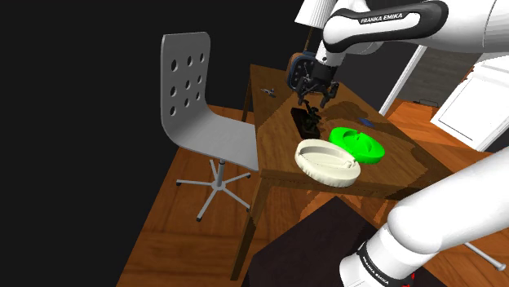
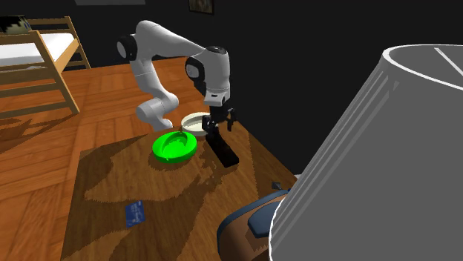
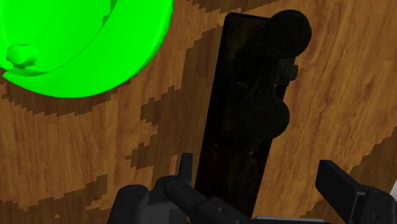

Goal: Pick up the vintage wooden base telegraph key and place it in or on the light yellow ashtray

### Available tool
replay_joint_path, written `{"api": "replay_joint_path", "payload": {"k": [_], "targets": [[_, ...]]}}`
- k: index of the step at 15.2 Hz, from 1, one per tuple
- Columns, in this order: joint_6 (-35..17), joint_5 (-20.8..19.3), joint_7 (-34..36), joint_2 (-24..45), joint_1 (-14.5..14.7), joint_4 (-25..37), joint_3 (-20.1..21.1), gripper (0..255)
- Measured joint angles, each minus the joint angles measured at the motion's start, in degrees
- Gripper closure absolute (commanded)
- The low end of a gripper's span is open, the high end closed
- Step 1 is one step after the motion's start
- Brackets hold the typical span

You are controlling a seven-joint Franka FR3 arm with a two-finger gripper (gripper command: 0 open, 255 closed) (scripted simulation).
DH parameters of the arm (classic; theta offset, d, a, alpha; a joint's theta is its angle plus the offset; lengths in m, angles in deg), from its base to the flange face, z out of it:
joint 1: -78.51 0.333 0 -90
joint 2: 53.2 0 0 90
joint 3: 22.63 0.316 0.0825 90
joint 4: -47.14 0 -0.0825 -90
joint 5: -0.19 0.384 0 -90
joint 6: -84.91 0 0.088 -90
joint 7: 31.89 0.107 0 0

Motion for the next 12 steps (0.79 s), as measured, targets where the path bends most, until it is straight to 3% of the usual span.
{"api": "replay_joint_path", "payload": {"k": [6,12], "targets": [[-4.2,-0.1,0.1,1.1,-0.2,-3.1,-0.2,0],[-4.8,-0.1,0.1,1.2,-0.2,-3.6,-0.3,0]]}}
